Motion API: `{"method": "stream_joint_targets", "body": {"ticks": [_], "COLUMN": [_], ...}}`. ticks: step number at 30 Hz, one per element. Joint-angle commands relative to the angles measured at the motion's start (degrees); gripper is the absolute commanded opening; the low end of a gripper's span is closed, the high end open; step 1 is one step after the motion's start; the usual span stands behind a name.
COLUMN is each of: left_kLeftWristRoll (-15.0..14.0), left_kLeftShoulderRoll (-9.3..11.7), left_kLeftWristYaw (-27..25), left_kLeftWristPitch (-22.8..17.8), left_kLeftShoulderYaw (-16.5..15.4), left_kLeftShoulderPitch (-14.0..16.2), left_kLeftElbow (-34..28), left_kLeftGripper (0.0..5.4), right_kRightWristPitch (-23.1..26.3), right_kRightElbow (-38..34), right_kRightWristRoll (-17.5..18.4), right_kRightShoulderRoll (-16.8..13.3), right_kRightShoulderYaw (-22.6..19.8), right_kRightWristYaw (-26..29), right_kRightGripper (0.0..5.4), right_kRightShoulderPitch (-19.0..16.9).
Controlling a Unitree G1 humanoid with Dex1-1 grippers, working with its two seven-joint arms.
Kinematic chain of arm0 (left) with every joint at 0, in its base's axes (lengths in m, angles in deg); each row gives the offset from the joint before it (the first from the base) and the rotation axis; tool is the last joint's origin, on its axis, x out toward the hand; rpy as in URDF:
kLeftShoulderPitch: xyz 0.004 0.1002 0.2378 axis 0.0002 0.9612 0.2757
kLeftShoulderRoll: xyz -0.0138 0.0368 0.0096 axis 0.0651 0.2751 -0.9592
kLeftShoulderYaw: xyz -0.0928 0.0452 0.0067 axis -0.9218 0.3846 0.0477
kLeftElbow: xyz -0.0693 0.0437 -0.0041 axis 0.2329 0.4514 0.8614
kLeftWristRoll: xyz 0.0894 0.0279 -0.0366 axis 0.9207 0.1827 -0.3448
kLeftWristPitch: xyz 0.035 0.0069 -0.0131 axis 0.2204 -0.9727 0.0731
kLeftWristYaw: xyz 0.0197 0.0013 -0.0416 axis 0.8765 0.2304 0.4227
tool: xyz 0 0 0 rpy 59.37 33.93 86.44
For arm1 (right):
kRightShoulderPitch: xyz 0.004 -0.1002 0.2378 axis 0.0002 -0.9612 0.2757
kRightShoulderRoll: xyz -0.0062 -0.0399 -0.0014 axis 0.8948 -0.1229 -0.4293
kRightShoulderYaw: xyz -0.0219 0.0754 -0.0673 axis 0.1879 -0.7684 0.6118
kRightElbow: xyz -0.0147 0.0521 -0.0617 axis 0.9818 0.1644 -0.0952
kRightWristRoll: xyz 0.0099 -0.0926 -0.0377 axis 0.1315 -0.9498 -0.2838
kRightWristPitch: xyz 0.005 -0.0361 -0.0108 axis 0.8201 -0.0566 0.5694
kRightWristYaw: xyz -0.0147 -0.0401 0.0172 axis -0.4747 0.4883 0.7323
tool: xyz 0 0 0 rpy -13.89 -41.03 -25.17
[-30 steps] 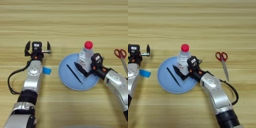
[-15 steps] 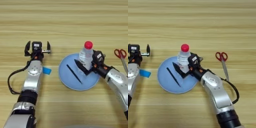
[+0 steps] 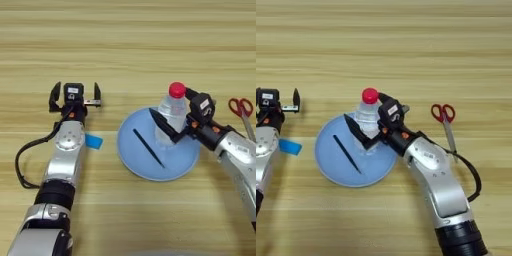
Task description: Move the objects on the table
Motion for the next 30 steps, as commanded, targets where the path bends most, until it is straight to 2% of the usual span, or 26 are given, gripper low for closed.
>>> {"method": "stream_joint_targets", "body": {"ticks": [1, 9, 16, 24, 28, 30], "left_kLeftWristRoll": [0.06, 0.07, -0.03, 0.02, 0.02, -0.02], "left_kLeftShoulderRoll": [0.00, -0.06, 0.24, 0.15, 0.05, 0.04], "left_kLeftWristYaw": [0.18, 0.22, 0.00, 0.05, 0.13, 0.13], "left_kLeftWristPitch": [-0.25, -0.16, 0.05, 0.21, 0.34, 0.36], "left_kLeftShoulderYaw": [-0.04, -0.02, -0.16, -0.08, -0.08, -0.11], "left_kLeftShoulderPitch": [-0.39, -0.46, -0.47, -0.25, -0.23, -0.19], "left_kLeftElbow": [-0.40, -0.23, 0.07, 0.01, 0.03, -0.07], "left_kLeftGripper": [5.40, 5.40, 5.40, 5.40, 5.40, 5.40], "right_kRightWristPitch": [1.72, 1.58, 1.77, 1.15, -1.89, -4.27], "right_kRightElbow": [-3.22, -5.67, -10.85, -8.36, -0.56, 4.71], "right_kRightWristRoll": [0.95, 2.31, 5.16, 8.30, 7.90, 6.34], "right_kRightShoulderRoll": [-0.64, -0.77, -0.55, -1.87, -3.24, -4.22], "right_kRightShoulderYaw": [-0.88, -2.40, -4.73, -14.12, -22.00, -24.59], "right_kRightWristYaw": [-0.42, -1.03, -1.65, -5.24, -9.47, -11.50], "right_kRightGripper": [5.37, 5.37, 5.37, 5.37, 5.37, 5.37], "right_kRightShoulderPitch": [0.22, 1.28, 1.82, 5.68, 9.06, 10.52]}}
